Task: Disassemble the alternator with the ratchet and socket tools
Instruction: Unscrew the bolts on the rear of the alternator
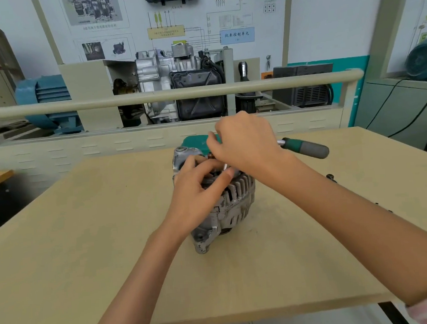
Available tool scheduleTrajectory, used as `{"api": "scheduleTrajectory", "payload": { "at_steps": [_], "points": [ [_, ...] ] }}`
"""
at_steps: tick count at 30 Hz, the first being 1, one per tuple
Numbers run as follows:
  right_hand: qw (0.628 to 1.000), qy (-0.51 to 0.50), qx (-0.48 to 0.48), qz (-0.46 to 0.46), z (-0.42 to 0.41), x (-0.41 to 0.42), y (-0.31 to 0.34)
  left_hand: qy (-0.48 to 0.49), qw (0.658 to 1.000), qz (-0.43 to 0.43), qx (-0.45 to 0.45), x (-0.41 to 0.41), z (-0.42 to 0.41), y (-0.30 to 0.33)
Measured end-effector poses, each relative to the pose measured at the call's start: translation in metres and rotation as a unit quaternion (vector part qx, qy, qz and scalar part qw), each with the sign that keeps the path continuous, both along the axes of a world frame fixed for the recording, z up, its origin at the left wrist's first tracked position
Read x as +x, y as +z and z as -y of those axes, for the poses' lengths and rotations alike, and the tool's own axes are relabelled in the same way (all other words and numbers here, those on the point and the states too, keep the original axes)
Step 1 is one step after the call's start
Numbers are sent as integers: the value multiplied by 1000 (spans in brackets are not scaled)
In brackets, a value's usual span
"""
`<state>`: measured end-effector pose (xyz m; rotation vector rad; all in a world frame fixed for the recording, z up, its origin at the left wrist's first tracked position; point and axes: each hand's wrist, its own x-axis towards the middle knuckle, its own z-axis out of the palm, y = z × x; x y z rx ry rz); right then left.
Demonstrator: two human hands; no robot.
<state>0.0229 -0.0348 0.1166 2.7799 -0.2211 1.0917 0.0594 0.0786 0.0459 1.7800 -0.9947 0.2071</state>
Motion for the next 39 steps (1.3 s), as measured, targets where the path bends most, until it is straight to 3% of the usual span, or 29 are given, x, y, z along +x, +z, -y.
{"api": "scheduleTrajectory", "payload": {
  "at_steps": [5,10,13,21,24,29,31,36,39],
  "points": [
    [998,47,-43,9,-9,1,2,-66,995,61,29,14,-12,16],
    [984,151,-87,-30,-13,2,11,-102,995,-3,16,20,-16,15],
    [975,207,-79,-34,-14,2,11,-141,989,-36,6,23,-18,14],
    [970,235,-16,-53,1,0,10,-191,980,-12,58,24,-17,29],
    [979,196,-2,-50,1,-8,11,-188,980,-8,69,26,-13,31],
    [997,-65,-23,-24,-21,-6,6,-140,988,17,61,23,-5,25],
    [995,-89,-26,-26,-27,-5,6,-119,992,12,49,22,-4,21],
    [995,39,-85,-32,-17,-7,11,-156,985,-24,71,24,-10,25],
    [985,148,-56,-62,-7,-9,13,-193,977,-18,89,22,-15,31]
  ]
}}
